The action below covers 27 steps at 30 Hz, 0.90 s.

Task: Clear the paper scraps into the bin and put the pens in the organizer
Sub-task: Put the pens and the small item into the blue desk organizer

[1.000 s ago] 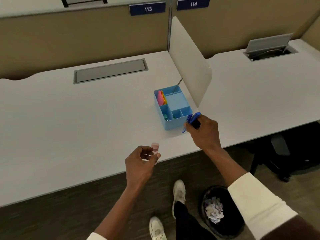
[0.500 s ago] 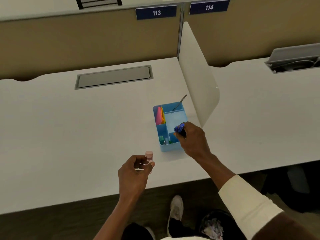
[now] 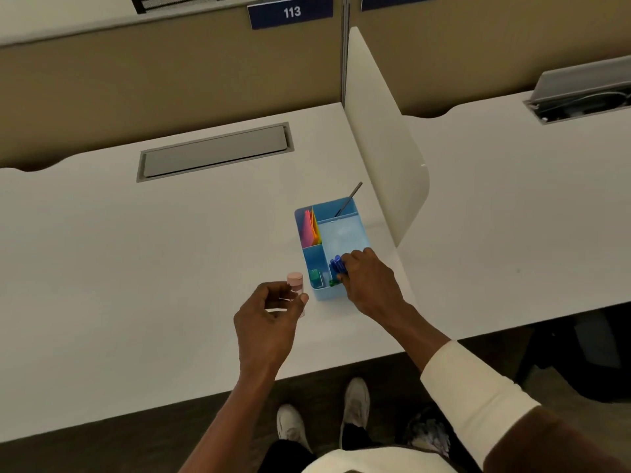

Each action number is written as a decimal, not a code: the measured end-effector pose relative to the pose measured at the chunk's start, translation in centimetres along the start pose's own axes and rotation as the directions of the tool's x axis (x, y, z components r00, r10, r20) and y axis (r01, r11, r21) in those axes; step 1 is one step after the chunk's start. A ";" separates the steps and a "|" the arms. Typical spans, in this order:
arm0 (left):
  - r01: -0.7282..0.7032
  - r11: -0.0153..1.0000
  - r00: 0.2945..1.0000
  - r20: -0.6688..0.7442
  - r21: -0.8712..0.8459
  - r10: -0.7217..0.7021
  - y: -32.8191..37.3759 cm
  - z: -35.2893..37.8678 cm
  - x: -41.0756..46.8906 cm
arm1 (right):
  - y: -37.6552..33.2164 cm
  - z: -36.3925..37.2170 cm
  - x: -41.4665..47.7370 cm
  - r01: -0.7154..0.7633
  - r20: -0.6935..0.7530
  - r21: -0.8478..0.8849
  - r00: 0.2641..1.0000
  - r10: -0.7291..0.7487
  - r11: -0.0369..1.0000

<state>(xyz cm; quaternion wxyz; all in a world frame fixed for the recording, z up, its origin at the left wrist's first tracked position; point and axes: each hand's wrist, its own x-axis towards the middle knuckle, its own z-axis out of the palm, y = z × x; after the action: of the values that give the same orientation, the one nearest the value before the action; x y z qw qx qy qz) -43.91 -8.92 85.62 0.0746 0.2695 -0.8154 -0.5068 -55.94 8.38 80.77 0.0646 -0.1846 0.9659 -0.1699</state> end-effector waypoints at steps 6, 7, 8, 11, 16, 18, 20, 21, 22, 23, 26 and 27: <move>-0.062 0.998 0.998 0.010 -0.021 0.062 2.4 1.0 1.2 | 1.4 -0.5 -0.9 0.009 -0.013 0.246 1.000 -0.006 0.969; -0.073 0.997 0.997 0.018 -0.027 0.074 2.8 1.2 1.3 | 1.6 -0.7 -1.4 0.018 -0.039 0.272 0.999 -0.007 0.962; -0.084 0.996 0.996 0.026 -0.034 0.085 3.2 1.5 1.4 | 1.9 -0.9 -1.9 0.025 -0.081 0.290 0.997 -0.001 0.957; -0.157 0.986 0.987 0.038 -0.048 0.159 4.2 2.5 1.5 | 3.1 -1.2 -3.7 0.005 -0.273 0.345 0.957 0.095 0.939; -0.286 0.958 0.951 0.127 0.014 0.282 5.8 5.1 2.1 | 4.7 -0.9 -5.3 -0.061 -0.330 0.397 0.922 0.204 0.916; -0.345 0.939 0.928 0.158 0.020 0.337 6.4 6.3 2.2 | 5.0 -0.6 -5.6 -0.032 -0.333 0.356 0.930 0.158 0.934; -0.396 0.917 0.906 0.179 0.042 0.383 6.5 7.4 2.6 | 5.2 -0.2 -5.8 -0.002 -0.345 0.295 0.932 0.108 0.956; -0.411 0.910 0.900 0.188 0.059 0.394 6.5 7.9 2.8 | 5.4 -0.1 -5.8 0.003 -0.352 0.267 0.931 0.095 0.964; -0.418 0.905 0.897 0.197 0.077 0.397 6.5 8.4 3.0 | 5.5 0.1 -5.8 0.006 -0.360 0.247 0.929 0.086 0.969; -0.422 0.901 0.895 0.205 0.098 0.397 6.4 8.8 3.2 | 5.6 0.2 -5.8 0.010 -0.370 0.236 0.926 0.081 0.972; -0.471 0.865 0.874 0.223 0.173 0.431 6.2 9.9 3.9 | 5.9 0.4 -5.6 0.007 -0.401 0.247 0.911 0.096 0.969; -0.488 0.851 0.867 0.222 0.196 0.446 6.1 10.2 4.1 | 5.9 0.4 -5.5 0.006 -0.409 0.258 0.907 0.104 0.966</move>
<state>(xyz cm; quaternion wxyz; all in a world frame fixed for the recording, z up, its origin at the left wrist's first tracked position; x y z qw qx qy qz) -53.62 -0.96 85.48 0.0929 0.0263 -0.9160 -0.3893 -52.77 15.48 78.63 -0.1170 -0.1096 0.9317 -0.3259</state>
